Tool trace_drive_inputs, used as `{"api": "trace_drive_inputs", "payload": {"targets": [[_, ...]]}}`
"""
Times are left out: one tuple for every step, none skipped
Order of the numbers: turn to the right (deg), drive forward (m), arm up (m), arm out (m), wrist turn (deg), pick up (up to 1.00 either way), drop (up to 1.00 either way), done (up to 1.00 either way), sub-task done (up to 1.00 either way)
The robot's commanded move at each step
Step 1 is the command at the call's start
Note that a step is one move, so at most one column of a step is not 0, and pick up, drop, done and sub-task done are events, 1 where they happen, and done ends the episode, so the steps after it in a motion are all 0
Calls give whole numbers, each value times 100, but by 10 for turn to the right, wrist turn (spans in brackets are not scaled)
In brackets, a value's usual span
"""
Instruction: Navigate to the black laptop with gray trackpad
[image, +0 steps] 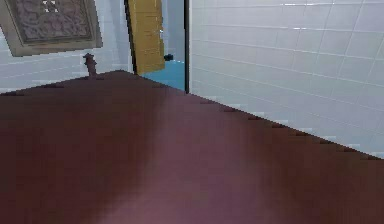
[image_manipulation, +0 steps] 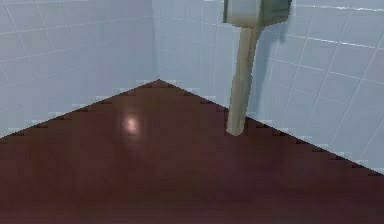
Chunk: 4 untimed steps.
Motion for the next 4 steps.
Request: {"api": "trace_drive_inputs", "payload": {"targets": [[0,30,0,0,0,0,0,0,0],[450,0,0,0,0,0,0,0,0],[300,0,0,0,0,0,0,0,0],[0,20,0,0,0,0,0,0,0]]}}
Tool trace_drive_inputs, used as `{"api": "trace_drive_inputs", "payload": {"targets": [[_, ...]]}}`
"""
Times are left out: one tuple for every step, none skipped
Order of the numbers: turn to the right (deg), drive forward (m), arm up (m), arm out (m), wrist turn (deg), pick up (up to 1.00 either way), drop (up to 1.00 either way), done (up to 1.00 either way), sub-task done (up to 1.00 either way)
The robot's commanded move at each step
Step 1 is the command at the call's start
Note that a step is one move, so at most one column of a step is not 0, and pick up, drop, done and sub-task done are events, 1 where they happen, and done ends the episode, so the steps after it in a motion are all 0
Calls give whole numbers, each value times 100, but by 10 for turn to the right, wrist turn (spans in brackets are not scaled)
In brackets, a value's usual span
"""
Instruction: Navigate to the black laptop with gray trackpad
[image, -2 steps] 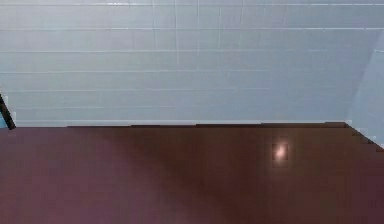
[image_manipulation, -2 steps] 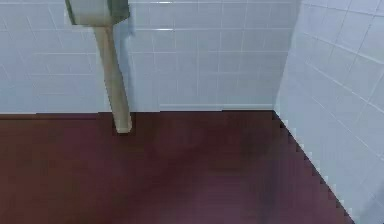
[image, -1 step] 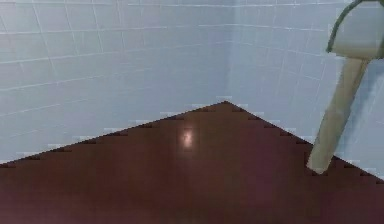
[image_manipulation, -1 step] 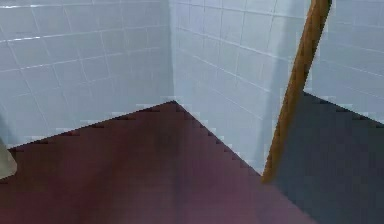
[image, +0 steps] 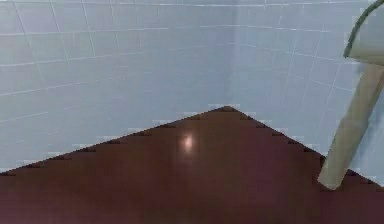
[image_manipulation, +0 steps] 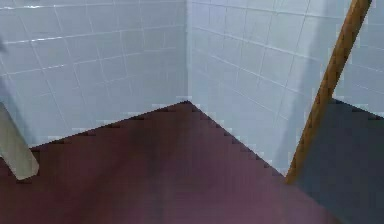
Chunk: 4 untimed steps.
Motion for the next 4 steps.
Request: {"api": "trace_drive_inputs", "payload": {"targets": [[-450,0,0,0,0,0,0,0,0],[-450,0,0,0,0,0,0,0,0],[0,100,0,0,0,0,0,0,0],[0,100,0,0,0,0,0,0,0]]}}
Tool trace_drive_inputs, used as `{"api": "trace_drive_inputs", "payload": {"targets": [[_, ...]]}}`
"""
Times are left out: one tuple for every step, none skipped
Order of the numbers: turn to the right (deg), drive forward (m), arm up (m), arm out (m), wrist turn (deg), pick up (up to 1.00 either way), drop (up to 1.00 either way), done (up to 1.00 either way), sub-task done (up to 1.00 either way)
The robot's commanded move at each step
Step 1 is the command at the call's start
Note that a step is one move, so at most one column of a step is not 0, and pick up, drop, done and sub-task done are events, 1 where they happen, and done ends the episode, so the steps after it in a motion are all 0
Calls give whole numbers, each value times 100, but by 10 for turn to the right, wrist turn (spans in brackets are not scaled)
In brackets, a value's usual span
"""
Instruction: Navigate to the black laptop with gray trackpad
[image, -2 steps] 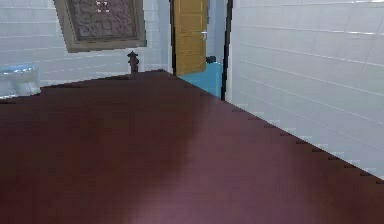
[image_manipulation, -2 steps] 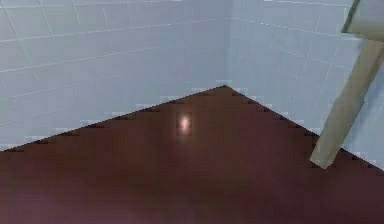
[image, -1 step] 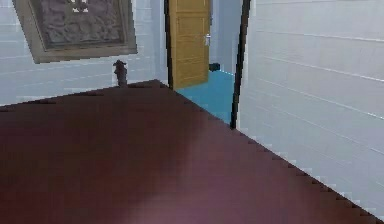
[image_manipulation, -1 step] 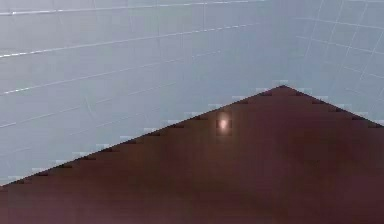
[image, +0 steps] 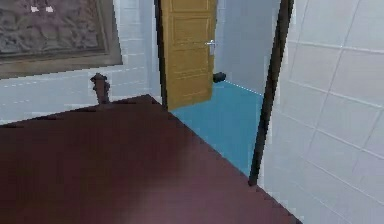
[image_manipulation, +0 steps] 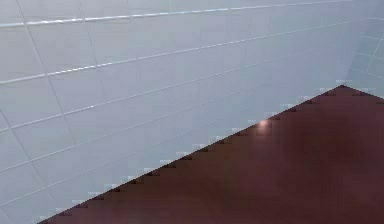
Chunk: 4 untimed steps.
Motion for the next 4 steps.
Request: {"api": "trace_drive_inputs", "payload": {"targets": [[-30,0,0,0,0,0,0,0,0],[0,100,0,0,0,0,0,0,0],[0,25,0,0,0,0,0,0,0],[360,0,0,0,0,0,0,0,0]]}}
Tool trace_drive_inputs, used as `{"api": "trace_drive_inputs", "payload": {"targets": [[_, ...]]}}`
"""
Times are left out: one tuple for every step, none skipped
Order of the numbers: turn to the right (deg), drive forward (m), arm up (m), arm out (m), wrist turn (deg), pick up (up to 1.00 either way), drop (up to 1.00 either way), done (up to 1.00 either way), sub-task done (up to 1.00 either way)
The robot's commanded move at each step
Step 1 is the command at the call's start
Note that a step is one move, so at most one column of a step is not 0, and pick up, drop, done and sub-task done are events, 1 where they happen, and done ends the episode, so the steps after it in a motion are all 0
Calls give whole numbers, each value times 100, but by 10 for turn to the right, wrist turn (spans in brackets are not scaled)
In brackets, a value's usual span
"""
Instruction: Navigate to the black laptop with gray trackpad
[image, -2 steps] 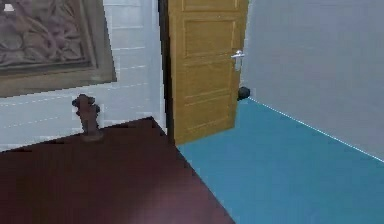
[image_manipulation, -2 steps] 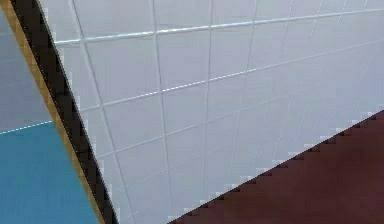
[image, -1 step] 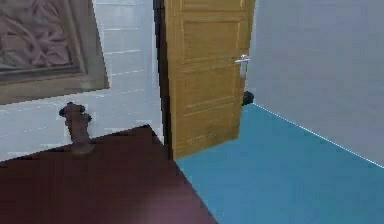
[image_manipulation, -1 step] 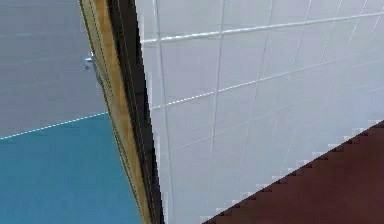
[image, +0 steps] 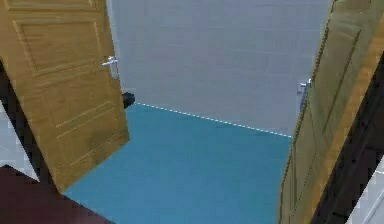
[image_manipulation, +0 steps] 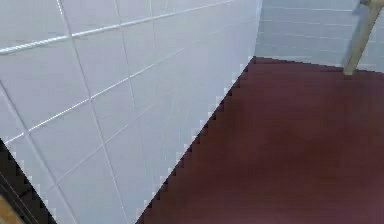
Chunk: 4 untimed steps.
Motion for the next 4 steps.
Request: {"api": "trace_drive_inputs", "payload": {"targets": [[0,100,0,0,0,0,0,0,0],[30,0,0,0,0,0,0,0,0],[0,25,0,0,0,0,0,0,0],[390,0,0,0,0,0,0,0,0]]}}
